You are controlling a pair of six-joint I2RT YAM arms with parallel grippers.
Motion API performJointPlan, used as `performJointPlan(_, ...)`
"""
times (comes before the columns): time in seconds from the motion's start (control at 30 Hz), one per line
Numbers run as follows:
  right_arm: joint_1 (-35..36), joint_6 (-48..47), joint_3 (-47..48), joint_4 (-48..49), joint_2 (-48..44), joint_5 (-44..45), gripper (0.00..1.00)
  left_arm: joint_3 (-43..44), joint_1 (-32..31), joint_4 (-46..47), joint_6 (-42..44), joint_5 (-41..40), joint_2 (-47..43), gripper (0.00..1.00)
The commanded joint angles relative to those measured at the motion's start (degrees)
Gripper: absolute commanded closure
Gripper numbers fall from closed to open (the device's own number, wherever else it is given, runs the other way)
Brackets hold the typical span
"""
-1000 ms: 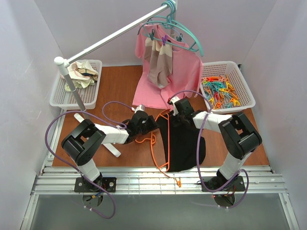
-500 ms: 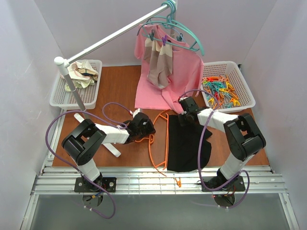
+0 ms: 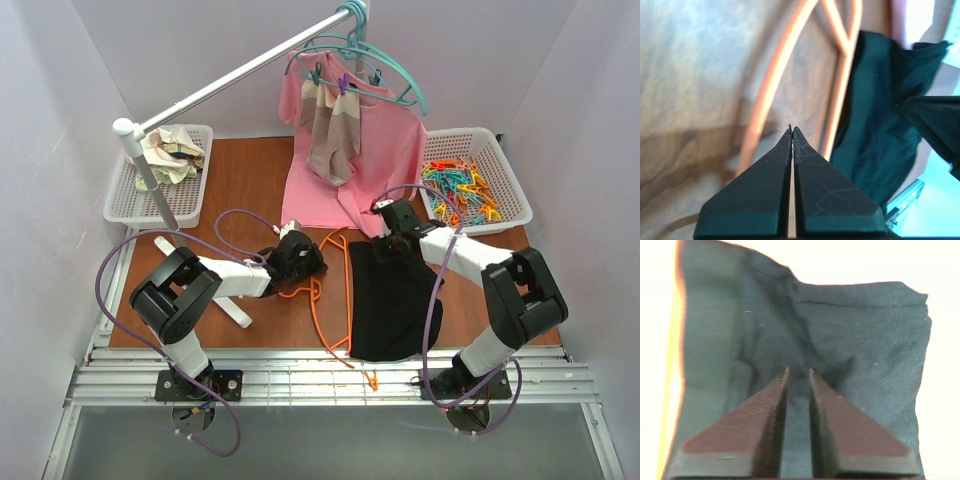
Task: Clip the underwear to the hanger
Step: Pick up the clamp at the center of the board.
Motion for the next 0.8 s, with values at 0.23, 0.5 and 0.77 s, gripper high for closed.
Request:
performJointPlan(0.23, 1.8, -2.7, -0.2, -6.0, -16.3, -9.1, 0.46, 4.0, -0.1, 1.8, 5.3, -0.1, -1.8, 1.0)
performJointPlan(0.5, 14.7, 10.5, -11.0, -15.8, -31.1, -10.0, 0.37, 5.1, -0.2, -4.1, 9.8, -1.9, -7.8, 0.66)
performJointPlan(0.77, 33.5, 32.9, -19.9, -15.5, -39.6, -4.4, 0.39, 6.1, -0.3, -12.7, 11.6, -3.7, -13.1, 0.51)
